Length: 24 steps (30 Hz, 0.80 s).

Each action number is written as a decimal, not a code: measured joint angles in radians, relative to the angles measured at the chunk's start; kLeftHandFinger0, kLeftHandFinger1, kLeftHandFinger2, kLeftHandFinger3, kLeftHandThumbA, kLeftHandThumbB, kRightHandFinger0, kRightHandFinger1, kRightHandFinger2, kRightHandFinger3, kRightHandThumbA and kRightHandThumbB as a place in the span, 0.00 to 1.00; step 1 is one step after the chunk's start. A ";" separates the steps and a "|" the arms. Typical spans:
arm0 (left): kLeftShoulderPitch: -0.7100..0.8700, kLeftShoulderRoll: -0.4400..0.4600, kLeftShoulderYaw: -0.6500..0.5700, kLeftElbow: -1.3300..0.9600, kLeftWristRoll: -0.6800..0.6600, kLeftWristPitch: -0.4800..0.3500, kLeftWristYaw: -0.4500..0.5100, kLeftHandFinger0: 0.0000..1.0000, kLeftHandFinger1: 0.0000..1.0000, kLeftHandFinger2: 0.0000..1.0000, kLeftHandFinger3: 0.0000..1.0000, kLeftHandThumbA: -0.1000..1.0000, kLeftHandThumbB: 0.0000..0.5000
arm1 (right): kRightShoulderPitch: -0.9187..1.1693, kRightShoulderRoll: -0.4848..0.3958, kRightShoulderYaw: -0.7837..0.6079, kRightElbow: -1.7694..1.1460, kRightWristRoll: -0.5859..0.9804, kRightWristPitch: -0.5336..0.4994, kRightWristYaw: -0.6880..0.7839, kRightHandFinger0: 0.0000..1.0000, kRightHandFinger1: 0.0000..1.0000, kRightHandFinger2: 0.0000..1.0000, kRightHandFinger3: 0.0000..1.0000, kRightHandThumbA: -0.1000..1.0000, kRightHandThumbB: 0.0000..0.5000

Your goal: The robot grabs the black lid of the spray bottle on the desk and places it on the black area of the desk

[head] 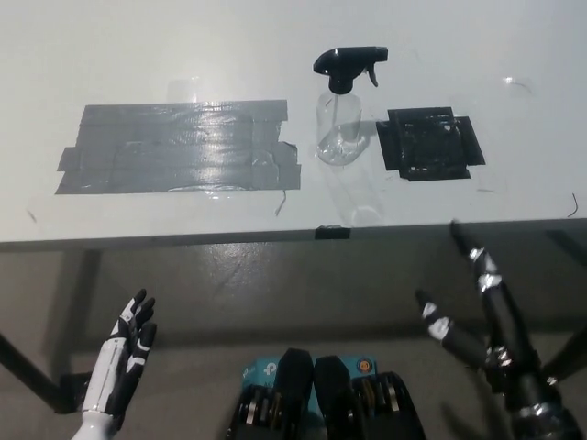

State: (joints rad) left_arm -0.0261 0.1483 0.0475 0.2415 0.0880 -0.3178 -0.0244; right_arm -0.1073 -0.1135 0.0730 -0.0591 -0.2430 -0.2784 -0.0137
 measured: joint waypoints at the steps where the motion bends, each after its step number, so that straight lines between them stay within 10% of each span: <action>1: 0.000 0.000 0.000 -0.002 0.000 0.000 0.000 1.00 1.00 1.00 1.00 0.92 0.37 | -0.019 -0.010 -0.002 -0.035 -0.012 0.020 0.003 1.00 1.00 1.00 1.00 0.69 0.84; 10: 0.000 -0.005 -0.002 -0.013 0.001 0.000 0.000 1.00 1.00 1.00 1.00 0.92 0.32 | -0.375 -0.169 0.007 -0.104 -0.079 0.217 0.095 1.00 1.00 1.00 1.00 0.54 0.75; 24: -0.002 -0.004 -0.003 -0.007 0.000 -0.008 -0.001 1.00 1.00 1.00 1.00 0.93 0.37 | -0.817 -0.182 0.255 0.349 -0.333 0.404 0.169 1.00 1.00 1.00 1.00 0.63 1.00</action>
State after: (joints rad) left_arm -0.0281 0.1439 0.0444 0.2348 0.0881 -0.3257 -0.0252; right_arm -0.9248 -0.2954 0.3284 0.2895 -0.5763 0.1259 0.1556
